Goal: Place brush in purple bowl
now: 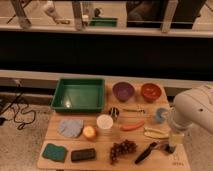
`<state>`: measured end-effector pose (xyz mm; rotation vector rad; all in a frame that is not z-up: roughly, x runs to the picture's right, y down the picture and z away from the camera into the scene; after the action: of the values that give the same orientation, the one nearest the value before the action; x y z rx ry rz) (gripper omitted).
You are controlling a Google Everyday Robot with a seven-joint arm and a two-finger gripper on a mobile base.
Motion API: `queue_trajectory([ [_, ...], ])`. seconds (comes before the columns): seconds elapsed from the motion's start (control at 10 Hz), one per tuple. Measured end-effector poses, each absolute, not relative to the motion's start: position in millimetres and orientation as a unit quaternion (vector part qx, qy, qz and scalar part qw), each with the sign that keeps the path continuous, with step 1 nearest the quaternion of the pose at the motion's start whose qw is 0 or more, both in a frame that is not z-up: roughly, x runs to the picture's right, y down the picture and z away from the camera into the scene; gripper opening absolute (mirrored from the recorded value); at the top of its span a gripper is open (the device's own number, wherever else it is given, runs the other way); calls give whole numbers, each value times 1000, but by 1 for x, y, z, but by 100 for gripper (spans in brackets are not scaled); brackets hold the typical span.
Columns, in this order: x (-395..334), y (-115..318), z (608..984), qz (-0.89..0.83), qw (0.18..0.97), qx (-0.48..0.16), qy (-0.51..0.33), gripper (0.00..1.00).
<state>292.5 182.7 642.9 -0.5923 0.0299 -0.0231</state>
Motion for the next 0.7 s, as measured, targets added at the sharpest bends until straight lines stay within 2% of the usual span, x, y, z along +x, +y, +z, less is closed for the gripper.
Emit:
queue_trajectory([
  [0.7,294,218,635,-43,951,-305,-1,80],
])
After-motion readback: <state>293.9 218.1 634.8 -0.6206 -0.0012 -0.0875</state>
